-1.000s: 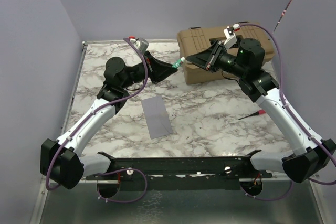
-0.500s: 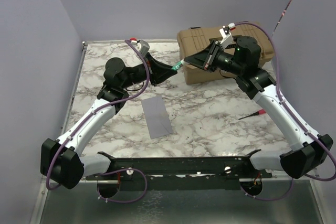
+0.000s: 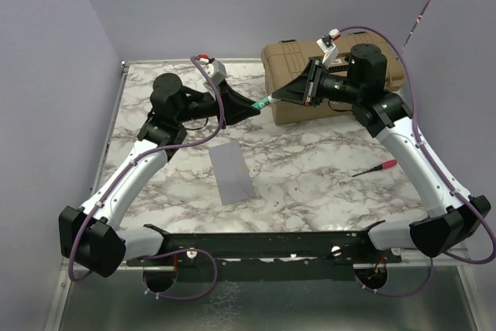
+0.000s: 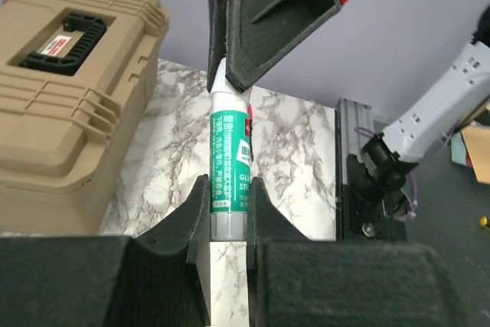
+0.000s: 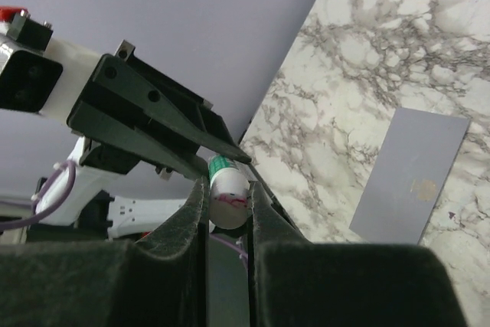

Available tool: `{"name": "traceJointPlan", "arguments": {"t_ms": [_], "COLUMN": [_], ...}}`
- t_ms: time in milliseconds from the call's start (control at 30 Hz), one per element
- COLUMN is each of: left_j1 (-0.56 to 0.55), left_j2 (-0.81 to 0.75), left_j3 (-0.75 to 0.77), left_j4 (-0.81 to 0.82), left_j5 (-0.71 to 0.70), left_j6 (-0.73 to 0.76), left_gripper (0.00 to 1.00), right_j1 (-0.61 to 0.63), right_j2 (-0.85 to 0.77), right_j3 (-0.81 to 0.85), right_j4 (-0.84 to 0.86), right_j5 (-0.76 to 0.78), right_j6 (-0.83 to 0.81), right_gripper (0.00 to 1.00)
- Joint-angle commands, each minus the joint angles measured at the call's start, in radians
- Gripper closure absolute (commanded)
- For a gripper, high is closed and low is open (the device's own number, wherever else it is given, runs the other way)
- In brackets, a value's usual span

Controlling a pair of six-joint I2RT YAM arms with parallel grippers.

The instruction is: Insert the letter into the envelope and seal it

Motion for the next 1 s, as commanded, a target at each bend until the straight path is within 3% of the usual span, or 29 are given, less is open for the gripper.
{"name": "traceJointPlan", "arguments": {"t_ms": [0,267,433,700,967], "left_j1": [-0.022,-0.022,-0.031,-0.062,-0.109], "left_j2": [0.019,0.061,0.084,0.109,0.162], "left_j3": [0.093,0.157,0.183,0.206,0.225], "left_j4": [-0.061,-0.062,-0.059,-0.049,-0.045], "left_j5": [0.246,0.343,0.301,0.297,0.310], "left_j6": [0.101,0.126,0.123,0.127,0.122], "left_gripper": [1.00,1.00,1.00,1.00,1.00], "right_j1": [0.022,0.023,0.023,0.025,0.033], "right_j2": [0.039,0.041,0.058,0.074,0.097], "right_j3": [0.071,0.036,0.038,-0.035,-0.030], "right_j4": [-0.149,-0.114,-0.138,-0.057,-0.089], "right_j5": [-0.216,-0.431,-0.443,-0.449,-0.438], "right_j6": [-0.103,-0.096,-0.100,0.024,0.018], "right_gripper": [1.00,1.00,1.00,1.00,1.00]}}
